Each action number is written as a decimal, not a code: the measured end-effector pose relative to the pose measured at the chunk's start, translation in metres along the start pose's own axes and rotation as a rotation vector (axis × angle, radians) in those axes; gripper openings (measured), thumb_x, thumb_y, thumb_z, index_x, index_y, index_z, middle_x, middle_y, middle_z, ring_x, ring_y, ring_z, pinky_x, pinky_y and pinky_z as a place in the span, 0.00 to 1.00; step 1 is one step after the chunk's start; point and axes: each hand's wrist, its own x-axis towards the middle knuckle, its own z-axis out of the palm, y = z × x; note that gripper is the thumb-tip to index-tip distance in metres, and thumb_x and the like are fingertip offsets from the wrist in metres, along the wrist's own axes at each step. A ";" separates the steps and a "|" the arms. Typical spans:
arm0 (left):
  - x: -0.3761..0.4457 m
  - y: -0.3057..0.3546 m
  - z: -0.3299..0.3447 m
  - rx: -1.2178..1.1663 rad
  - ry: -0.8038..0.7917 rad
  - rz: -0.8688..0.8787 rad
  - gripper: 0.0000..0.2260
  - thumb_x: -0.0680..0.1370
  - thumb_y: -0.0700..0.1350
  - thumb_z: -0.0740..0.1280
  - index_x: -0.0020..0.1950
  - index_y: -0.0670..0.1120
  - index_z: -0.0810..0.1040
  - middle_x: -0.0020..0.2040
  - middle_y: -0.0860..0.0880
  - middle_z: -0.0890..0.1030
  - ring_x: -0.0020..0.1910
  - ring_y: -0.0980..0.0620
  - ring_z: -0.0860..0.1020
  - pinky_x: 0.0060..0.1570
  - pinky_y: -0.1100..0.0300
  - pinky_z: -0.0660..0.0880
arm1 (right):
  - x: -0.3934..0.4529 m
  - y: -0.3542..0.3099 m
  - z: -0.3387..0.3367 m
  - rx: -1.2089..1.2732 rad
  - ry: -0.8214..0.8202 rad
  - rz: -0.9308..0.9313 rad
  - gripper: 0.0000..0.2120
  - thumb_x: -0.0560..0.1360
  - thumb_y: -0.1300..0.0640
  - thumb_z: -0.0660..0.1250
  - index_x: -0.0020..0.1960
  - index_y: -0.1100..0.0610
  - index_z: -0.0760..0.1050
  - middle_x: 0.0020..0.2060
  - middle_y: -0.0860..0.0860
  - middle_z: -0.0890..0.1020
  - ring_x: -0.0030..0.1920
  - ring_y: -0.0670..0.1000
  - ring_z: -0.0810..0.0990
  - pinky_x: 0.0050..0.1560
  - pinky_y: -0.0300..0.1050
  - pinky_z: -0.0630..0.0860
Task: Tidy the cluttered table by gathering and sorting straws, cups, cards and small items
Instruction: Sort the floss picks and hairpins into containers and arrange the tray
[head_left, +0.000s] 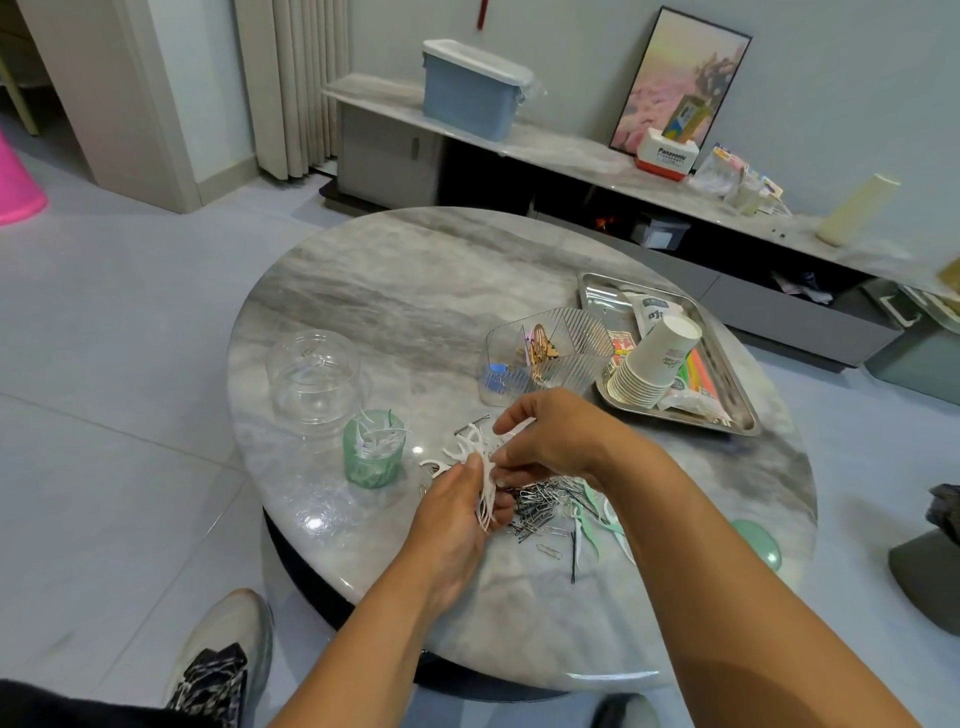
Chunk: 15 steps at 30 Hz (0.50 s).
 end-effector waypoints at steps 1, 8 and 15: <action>-0.001 0.000 0.001 -0.005 0.009 -0.013 0.15 0.87 0.47 0.57 0.54 0.39 0.79 0.38 0.45 0.81 0.32 0.55 0.76 0.34 0.62 0.75 | 0.000 0.000 0.000 0.011 0.009 -0.006 0.11 0.73 0.75 0.71 0.50 0.63 0.76 0.38 0.65 0.84 0.39 0.60 0.86 0.44 0.53 0.85; -0.003 0.010 0.004 -0.119 -0.047 -0.069 0.11 0.85 0.47 0.61 0.57 0.39 0.76 0.40 0.47 0.77 0.28 0.57 0.65 0.24 0.66 0.63 | -0.001 0.007 0.002 -0.213 0.201 -0.254 0.11 0.71 0.61 0.79 0.50 0.58 0.80 0.35 0.51 0.81 0.34 0.47 0.78 0.39 0.43 0.76; -0.008 0.012 0.009 -0.036 -0.157 -0.124 0.06 0.84 0.44 0.63 0.48 0.43 0.72 0.36 0.48 0.73 0.25 0.58 0.62 0.23 0.67 0.61 | -0.005 0.017 0.010 -0.090 0.105 -0.356 0.16 0.85 0.51 0.59 0.69 0.54 0.78 0.61 0.47 0.82 0.61 0.48 0.80 0.66 0.46 0.75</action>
